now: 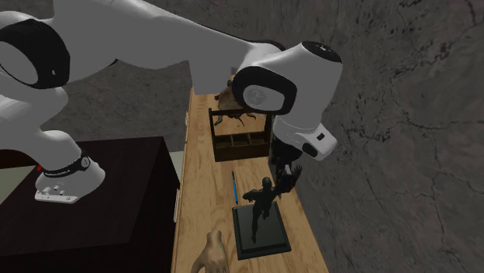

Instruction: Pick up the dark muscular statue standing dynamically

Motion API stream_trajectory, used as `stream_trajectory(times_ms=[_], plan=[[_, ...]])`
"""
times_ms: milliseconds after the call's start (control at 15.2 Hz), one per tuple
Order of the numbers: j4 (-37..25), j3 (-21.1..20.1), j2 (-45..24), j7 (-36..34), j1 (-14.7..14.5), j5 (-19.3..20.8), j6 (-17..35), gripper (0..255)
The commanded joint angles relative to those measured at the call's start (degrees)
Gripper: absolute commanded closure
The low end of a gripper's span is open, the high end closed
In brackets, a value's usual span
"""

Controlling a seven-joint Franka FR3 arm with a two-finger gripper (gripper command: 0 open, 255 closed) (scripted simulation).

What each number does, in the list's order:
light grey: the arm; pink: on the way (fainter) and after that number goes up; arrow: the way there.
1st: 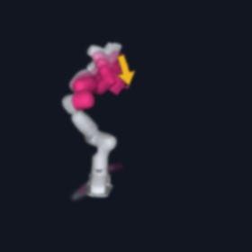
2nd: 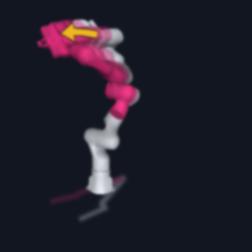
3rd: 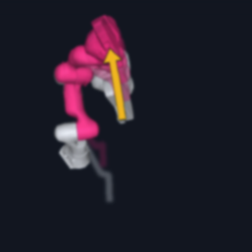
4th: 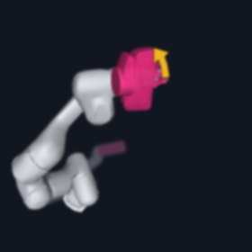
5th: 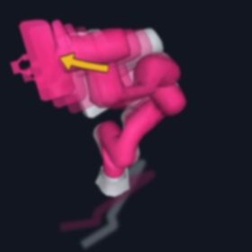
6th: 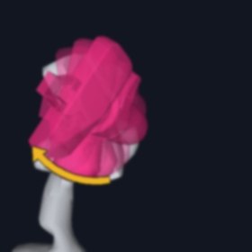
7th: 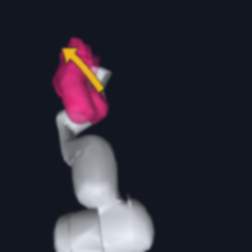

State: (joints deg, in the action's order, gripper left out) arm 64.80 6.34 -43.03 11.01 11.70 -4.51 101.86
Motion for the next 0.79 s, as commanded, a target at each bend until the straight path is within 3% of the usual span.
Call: stream_trajectory(times_ms=[0, 660, 726], plan=[[-10.28, -0.14, -7.08, 0.22, 1.09, -0.3, -3.41, 0], [-6.56, -0.24, -8.3, 0.37, 0.96, -0.42, 1.52, 0], [-6.74, -0.24, -8.39, 0.38, 0.99, -0.42, 1.42, 255]])
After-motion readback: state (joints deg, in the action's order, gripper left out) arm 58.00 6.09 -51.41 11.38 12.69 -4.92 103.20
